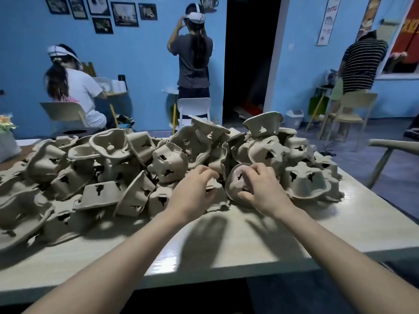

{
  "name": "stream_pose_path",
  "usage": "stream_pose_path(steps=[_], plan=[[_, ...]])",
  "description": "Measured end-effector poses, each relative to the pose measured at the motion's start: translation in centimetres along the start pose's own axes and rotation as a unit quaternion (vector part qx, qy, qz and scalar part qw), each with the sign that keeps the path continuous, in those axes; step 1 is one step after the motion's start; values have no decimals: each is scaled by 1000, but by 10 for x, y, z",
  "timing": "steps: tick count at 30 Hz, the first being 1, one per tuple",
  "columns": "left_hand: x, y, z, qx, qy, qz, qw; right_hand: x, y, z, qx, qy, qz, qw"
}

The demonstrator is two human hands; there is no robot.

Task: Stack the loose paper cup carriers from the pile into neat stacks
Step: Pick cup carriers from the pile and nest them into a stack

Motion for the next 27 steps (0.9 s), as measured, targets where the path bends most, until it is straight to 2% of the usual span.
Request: stream_pose_path(steps=[7, 11, 14, 16, 17, 20, 22, 24, 27], plan=[[24, -5, 14, -12, -27, -32, 999, -4, 2, 6, -15, 62, 106, 992], [29, -10, 20, -3, -39, -50, 998, -14, 5, 12, -13, 81, 27, 996], [29, -11, 18, -9, -45, -42, 998, -29, 17, 17, 18, 105, -121, 987], [26, -10, 14, -24, -35, -23, 999, -37, 26, 22, 66, 98, -286, 951], [24, -8, 11, -28, -18, -7, 999, -39, 28, 24, 97, 84, -382, 915], [17, 2, 4, -65, 12, 82, 994, -33, 21, 33, 161, 3, -632, 758], [18, 7, 1, -93, -1, 157, 983, -29, 10, 38, 171, -56, -706, 685], [21, 9, 1, -117, -20, 223, 968, -23, -1, 43, 166, -100, -728, 658], [19, 7, 7, -154, -13, 259, 953, -9, -7, 49, 188, -125, -721, 655]])
Point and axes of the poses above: each hand's wrist, its own z-axis away from the middle knuckle, its own x-axis out of the palm, y = z × x, the point moved 6 cm from there along -z, towards the middle knuckle, and after that the axes turned 5 degrees about y, right-handed, at the moved point
